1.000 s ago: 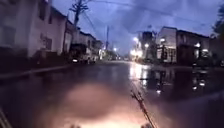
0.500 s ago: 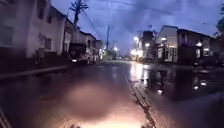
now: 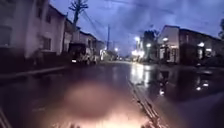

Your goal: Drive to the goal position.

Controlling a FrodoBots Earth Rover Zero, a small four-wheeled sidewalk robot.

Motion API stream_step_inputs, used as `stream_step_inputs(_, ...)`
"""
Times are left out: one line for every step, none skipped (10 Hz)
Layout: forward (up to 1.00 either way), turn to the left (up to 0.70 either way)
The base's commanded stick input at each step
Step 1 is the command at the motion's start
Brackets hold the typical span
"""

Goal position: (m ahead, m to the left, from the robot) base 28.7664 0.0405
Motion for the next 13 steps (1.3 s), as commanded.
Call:
stream_step_inputs(0.5, 0.5)
stream_step_inputs(0.5, 0.5)
stream_step_inputs(0.5, 0.47)
stream_step_inputs(0.5, 0.02)
stream_step_inputs(0.5, 0.0)
stream_step_inputs(0.5, 0.0)
stream_step_inputs(0.5, 0.0)
stream_step_inputs(0.5, 0.0)
stream_step_inputs(0.5, 0.0)
stream_step_inputs(0.5, 0.0)
stream_step_inputs(0.5, 0.0)
stream_step_inputs(0.5, 0.0)
stream_step_inputs(0.5, 0.0)
